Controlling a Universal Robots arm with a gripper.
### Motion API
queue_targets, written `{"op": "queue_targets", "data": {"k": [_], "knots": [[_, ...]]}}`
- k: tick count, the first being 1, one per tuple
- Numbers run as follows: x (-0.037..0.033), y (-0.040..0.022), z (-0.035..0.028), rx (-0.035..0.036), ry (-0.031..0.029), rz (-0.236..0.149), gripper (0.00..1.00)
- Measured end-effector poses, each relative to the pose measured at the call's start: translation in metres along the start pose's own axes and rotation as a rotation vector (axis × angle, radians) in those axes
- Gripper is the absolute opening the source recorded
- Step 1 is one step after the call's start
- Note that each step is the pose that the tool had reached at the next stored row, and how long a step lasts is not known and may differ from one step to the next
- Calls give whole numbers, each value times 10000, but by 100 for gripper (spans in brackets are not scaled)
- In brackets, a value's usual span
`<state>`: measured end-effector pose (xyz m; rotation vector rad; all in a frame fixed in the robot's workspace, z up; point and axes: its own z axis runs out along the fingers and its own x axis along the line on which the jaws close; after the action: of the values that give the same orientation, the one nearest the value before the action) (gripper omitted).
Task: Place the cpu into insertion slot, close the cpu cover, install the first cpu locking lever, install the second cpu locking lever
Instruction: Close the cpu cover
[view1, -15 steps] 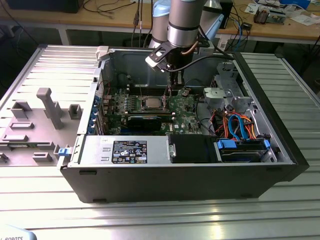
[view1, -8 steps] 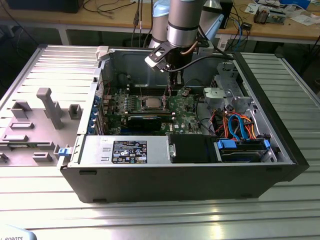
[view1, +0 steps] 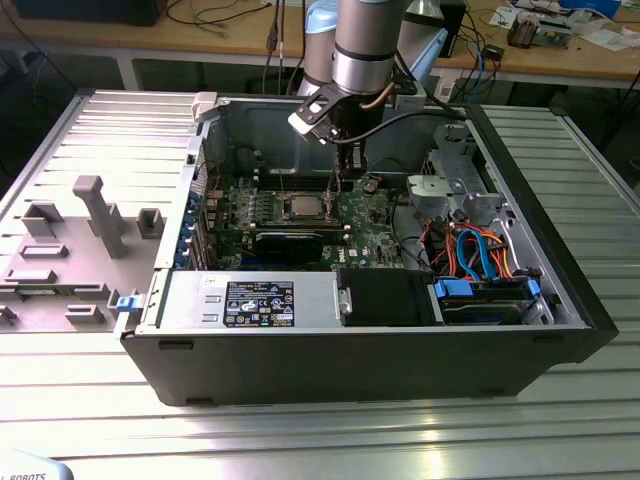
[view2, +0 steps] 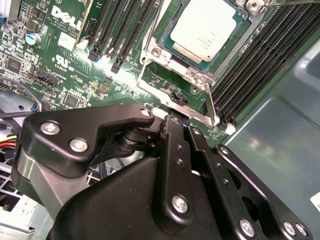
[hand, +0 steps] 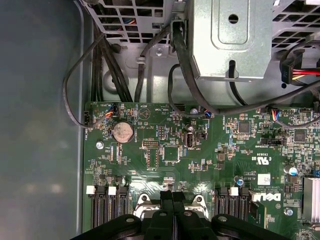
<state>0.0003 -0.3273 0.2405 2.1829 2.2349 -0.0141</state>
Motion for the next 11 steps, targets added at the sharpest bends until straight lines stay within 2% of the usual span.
{"op": "queue_targets", "data": {"k": [11], "knots": [[1, -28, 1, 16, 0, 0, 11]]}}
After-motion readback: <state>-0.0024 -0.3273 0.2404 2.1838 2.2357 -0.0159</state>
